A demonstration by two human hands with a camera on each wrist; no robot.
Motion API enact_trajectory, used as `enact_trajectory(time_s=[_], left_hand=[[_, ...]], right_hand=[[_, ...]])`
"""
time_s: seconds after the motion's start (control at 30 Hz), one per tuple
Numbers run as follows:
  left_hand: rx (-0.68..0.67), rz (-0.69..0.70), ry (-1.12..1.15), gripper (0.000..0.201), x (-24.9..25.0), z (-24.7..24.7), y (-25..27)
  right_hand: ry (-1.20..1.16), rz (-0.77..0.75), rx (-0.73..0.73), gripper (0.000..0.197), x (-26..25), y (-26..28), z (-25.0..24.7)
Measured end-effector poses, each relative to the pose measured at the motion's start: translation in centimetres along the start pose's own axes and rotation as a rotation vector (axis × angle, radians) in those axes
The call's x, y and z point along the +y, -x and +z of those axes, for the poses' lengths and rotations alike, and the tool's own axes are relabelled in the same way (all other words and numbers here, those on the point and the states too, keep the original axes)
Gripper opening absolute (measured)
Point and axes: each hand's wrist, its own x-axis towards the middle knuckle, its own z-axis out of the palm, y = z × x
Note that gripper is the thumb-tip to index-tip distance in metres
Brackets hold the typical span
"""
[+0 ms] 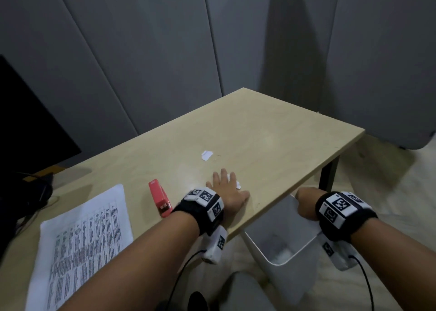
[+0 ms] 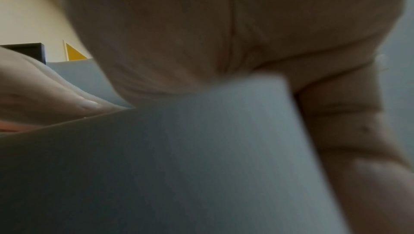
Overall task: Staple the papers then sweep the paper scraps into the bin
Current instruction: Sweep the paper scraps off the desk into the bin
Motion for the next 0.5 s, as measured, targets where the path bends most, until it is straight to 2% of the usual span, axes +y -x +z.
enact_trajectory(time_s=[0.23, 0.37, 0.43, 0.5], left_hand=[[-0.136, 0.368, -0.102, 0.083, 5.7, 3.9, 8.5], [-0.247, 0.453, -0.145, 0.084, 6.4, 4.5, 11.1], [-0.207, 0.487, -0.104, 0.081, 6.3, 3.2, 10.7], [-0.077, 0.460, 0.050, 0.072, 5.7, 1.3, 8.9]], right_hand=[[0.021, -0.011, 0.001, 0.026, -0.8, 0.9, 0.2], [0.064, -0.019, -0.004, 0.012, -1.1, 1.4, 0.1], [0.054, -0.020, -0.004, 0.013, -1.1, 1.4, 0.1], [0.032, -0.016, -0.001, 0.020, -1.1, 1.3, 0.2]])
